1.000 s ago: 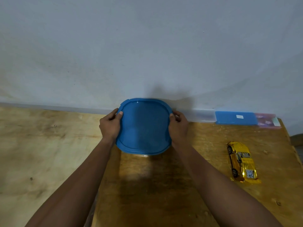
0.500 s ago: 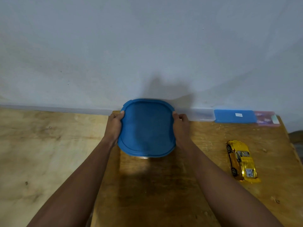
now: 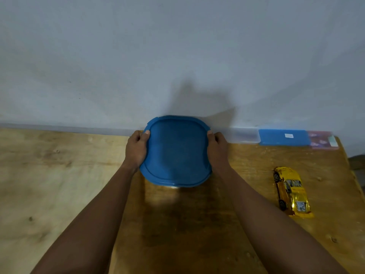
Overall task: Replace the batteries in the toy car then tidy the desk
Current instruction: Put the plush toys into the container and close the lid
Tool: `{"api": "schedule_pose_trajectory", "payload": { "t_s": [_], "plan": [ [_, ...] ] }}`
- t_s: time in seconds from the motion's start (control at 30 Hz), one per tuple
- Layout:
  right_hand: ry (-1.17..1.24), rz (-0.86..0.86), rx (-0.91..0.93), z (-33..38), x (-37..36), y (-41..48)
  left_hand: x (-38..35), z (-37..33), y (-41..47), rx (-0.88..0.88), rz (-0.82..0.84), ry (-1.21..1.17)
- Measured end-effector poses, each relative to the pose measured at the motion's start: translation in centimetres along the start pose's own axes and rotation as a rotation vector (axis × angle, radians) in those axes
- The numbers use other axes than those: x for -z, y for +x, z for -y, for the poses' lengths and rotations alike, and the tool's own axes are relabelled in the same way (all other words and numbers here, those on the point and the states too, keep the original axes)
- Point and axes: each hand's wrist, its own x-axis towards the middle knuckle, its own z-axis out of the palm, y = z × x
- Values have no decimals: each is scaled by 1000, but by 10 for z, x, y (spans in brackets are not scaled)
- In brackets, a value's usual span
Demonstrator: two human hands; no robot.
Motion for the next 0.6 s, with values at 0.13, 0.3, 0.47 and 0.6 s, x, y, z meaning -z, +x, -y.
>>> {"api": "schedule_pose_trajectory", "payload": {
  "t_s": [0.13, 0.3, 0.47, 0.6],
  "plan": [
    [146, 109, -202, 0, 9, -3, 7, 0, -11, 62, -50, -27],
    [261, 114, -161, -36, 14, -31, 13, 16, -55, 82, -128, -71],
    [213, 63, -106, -44, 11, -50, 13, 29, -74, 32, -62, -108],
    [194, 116, -112, -36, 16, -50, 10, 27, -73, 24, -48, -167]
  ]
}}
